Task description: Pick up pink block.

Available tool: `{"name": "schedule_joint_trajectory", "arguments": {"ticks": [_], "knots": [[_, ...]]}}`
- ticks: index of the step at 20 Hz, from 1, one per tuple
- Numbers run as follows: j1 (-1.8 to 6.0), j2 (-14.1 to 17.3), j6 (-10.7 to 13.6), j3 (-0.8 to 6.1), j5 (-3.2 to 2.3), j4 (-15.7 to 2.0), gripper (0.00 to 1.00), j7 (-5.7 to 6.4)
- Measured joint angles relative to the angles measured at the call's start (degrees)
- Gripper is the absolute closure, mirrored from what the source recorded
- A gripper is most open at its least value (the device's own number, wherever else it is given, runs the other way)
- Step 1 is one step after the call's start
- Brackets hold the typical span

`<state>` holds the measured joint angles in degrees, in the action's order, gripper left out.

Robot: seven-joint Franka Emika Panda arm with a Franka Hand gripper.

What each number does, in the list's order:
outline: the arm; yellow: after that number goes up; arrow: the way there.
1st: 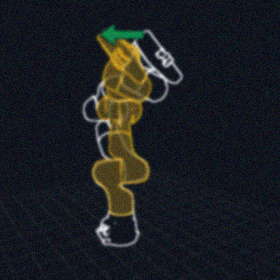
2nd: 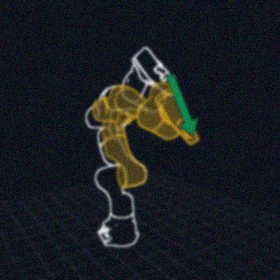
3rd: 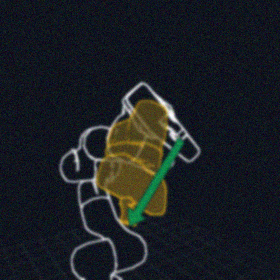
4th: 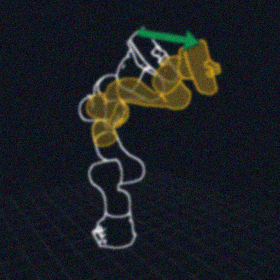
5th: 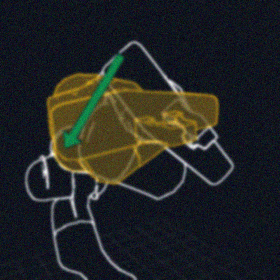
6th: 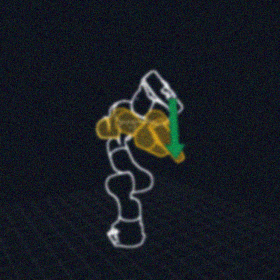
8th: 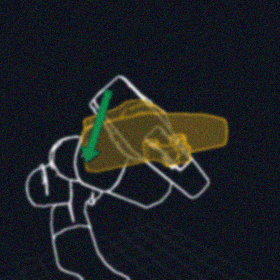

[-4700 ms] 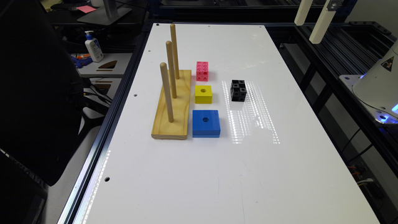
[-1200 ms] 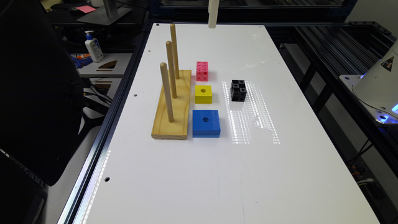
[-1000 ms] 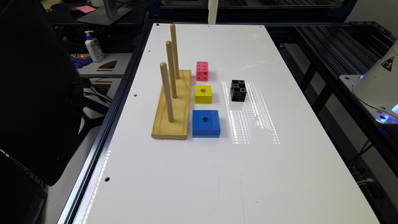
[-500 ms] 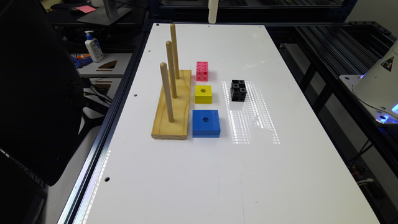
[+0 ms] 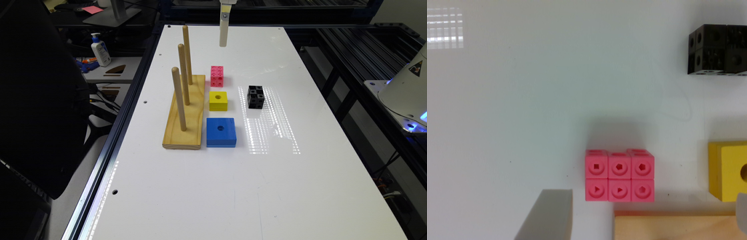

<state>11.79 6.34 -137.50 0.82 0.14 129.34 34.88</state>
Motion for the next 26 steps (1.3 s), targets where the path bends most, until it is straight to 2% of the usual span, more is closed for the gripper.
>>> {"name": "schedule_joint_trajectory", "arguments": {"ticks": [6, 12, 17, 19, 26], "knots": [[0.00, 3.49, -2.88, 0.00, 0.00, 0.04, 0.00, 0.00], [0.00, 4.68, -3.78, 0.01, 0.00, 0.21, 0.00, -0.01], [0.01, 9.56, -8.52, 0.01, -0.01, 0.12, 0.00, -0.01], [0.01, 10.47, -9.56, 0.01, -0.02, 0.10, 0.00, -0.01], [0.01, 10.51, -9.62, 0.01, -0.02, -0.03, 0.00, -0.01]]}}
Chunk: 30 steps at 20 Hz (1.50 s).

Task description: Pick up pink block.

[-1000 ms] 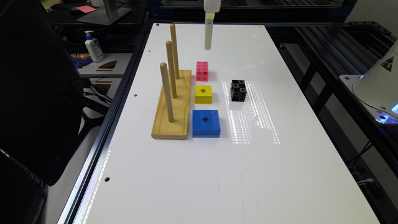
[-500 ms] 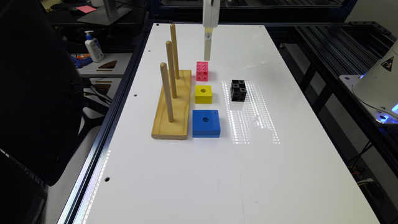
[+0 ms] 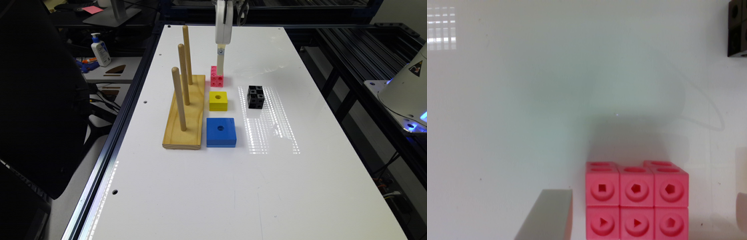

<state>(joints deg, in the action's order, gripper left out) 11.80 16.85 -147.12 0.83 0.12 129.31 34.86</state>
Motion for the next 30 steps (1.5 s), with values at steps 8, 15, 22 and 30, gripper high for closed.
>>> {"name": "schedule_joint_trajectory", "arguments": {"ticks": [8, 15, 22, 30], "knots": [[0.01, 1.55, -1.02, 0.00, 0.00, 0.02, 0.00, 0.00], [0.01, 4.57, -4.39, 0.00, -0.02, -0.02, 0.00, 0.00], [0.01, 4.58, -4.40, 0.03, -0.03, -0.49, 0.00, 0.00], [-0.01, 4.73, -4.40, 0.22, -0.03, -0.83, 0.00, 0.00]]}}
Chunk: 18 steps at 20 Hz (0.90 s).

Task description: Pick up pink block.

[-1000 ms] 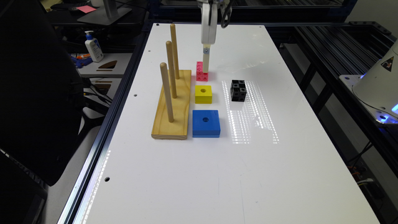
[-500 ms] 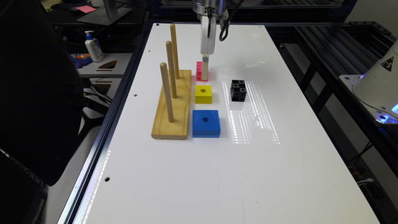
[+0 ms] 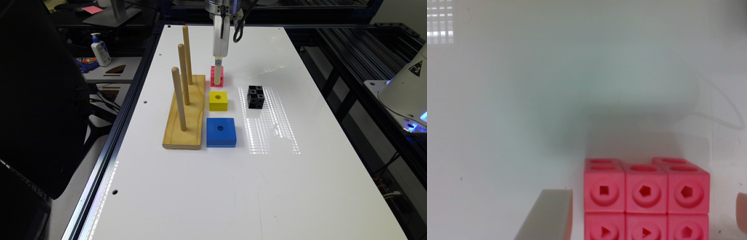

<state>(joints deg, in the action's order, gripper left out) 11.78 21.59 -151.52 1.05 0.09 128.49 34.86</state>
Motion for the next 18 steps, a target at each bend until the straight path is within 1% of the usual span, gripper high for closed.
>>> {"name": "schedule_joint_trajectory", "arguments": {"ticks": [3, 6, 8, 12, 18], "knots": [[-0.02, 1.00, -0.60, 0.07, 0.00, -0.06, 0.00, 0.00], [-0.02, 2.79, -2.44, 0.10, 0.00, -0.17, 0.00, 0.00], [-0.02, 3.73, -3.09, 0.11, 0.00, -0.58, 0.00, 0.00], [-0.02, 4.38, -3.15, 0.11, 0.00, -1.34, 0.00, 0.00], [-0.02, 4.65, -3.24, 0.11, -0.04, -1.47, 0.00, 0.00]]}}
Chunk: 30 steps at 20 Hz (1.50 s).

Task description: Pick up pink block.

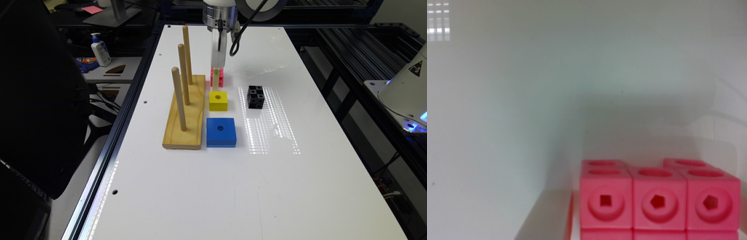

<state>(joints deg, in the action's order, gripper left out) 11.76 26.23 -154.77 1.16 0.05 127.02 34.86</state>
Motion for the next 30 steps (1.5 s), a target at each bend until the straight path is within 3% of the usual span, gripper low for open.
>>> {"name": "schedule_joint_trajectory", "arguments": {"ticks": [1, 20, 27, 30], "knots": [[0.01, -0.06, 0.00, -0.01, -0.01, 0.01, 1.00, 0.00], [0.01, -0.38, 0.18, -0.01, -0.01, 0.04, 1.00, 0.00], [0.02, -6.64, 6.28, 0.01, -0.01, 0.29, 1.00, 0.00], [0.01, -7.67, 7.38, 0.02, -0.01, 0.44, 1.00, 0.00]]}}
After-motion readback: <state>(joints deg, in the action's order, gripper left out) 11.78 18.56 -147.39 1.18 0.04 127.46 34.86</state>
